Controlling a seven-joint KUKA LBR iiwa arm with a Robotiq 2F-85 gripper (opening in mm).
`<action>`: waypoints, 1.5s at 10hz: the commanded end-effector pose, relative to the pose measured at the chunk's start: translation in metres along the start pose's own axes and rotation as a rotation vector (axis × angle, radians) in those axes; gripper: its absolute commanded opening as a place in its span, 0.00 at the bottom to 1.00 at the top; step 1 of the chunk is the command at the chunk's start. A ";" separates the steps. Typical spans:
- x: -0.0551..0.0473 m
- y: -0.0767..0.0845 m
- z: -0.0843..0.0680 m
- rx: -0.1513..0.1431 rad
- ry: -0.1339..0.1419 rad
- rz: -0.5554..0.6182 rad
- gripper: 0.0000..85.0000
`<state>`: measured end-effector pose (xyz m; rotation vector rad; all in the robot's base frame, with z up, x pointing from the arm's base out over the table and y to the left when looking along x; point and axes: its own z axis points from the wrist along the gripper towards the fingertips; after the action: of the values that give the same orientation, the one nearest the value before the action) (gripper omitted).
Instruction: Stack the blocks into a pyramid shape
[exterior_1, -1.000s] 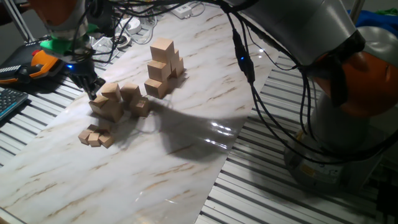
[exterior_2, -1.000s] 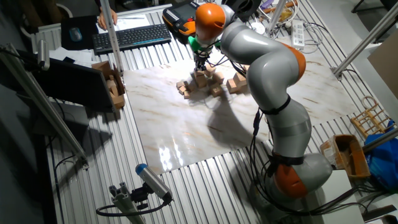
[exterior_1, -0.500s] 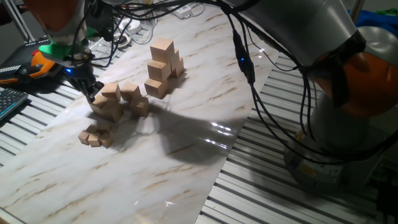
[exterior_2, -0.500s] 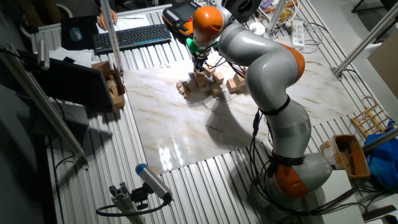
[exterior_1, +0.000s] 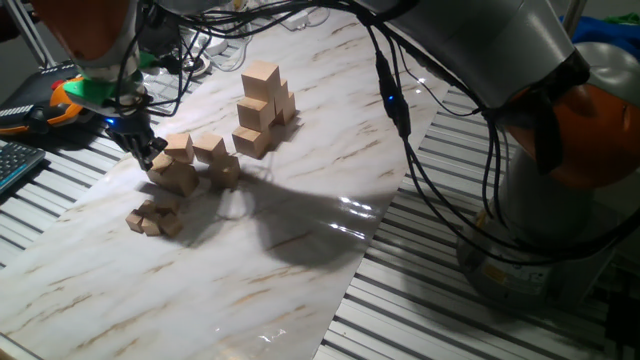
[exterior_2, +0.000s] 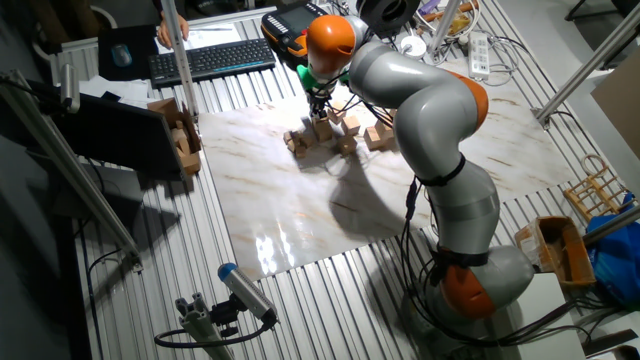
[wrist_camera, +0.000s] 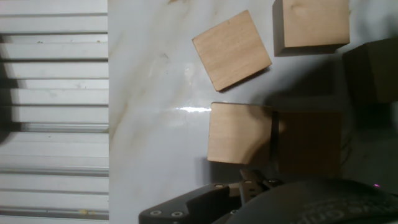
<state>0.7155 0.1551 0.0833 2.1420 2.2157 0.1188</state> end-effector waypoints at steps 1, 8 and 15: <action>0.001 0.000 0.002 -0.004 0.002 0.002 0.00; 0.006 0.002 0.013 -0.034 0.005 0.005 0.00; 0.004 0.007 0.028 -0.032 -0.021 -0.002 0.00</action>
<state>0.7255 0.1594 0.0561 2.1153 2.1893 0.1290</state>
